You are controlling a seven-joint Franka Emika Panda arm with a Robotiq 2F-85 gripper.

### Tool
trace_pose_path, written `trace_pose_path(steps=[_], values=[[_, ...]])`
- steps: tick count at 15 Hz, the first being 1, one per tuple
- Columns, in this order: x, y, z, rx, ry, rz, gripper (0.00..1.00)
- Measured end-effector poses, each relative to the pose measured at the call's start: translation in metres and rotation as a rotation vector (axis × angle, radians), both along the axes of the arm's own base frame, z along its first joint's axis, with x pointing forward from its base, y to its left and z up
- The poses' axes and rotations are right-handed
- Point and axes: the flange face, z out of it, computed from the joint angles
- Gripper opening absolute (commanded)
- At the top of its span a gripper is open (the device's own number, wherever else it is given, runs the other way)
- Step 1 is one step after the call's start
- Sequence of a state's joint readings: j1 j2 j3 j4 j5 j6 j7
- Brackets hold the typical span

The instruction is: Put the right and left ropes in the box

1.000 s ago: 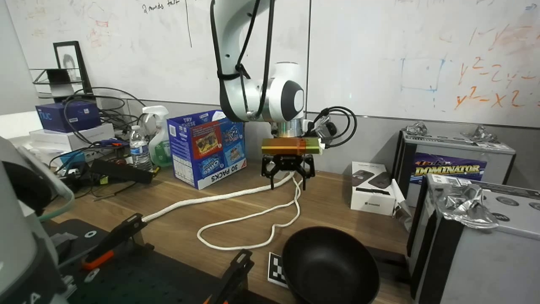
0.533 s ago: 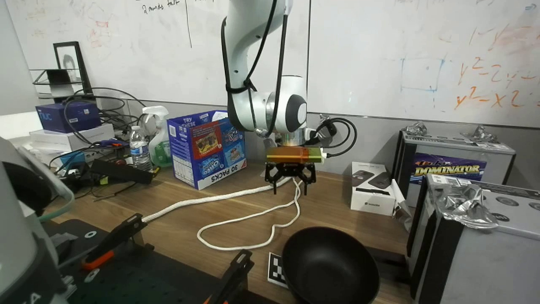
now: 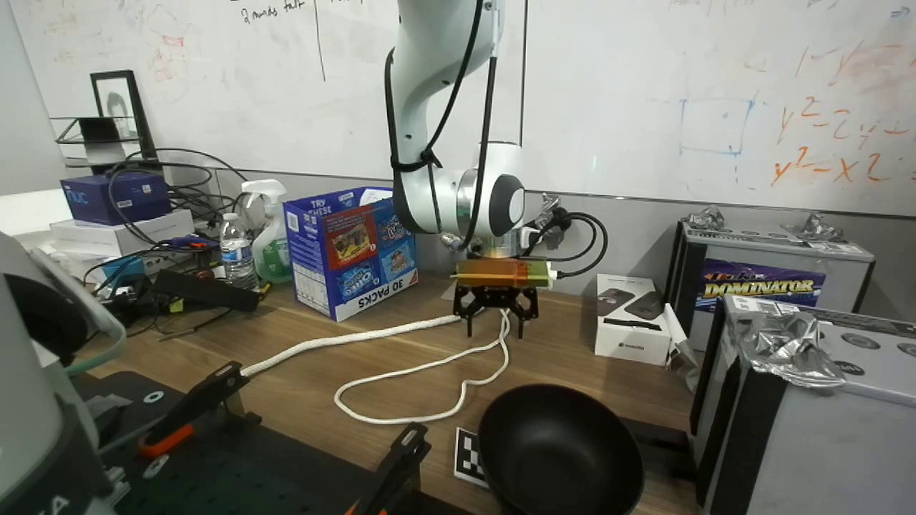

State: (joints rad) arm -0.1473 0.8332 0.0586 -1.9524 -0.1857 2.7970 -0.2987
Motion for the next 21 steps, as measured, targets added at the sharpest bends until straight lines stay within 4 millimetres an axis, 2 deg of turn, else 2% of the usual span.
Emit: trace_pose_path(steps=[10, 21], values=[[0.005, -0.014, -0.001, 0.036, -0.018, 0.003, 1.00], [0.005, -0.014, -0.008, 0.045, -0.014, 0.008, 1.00]])
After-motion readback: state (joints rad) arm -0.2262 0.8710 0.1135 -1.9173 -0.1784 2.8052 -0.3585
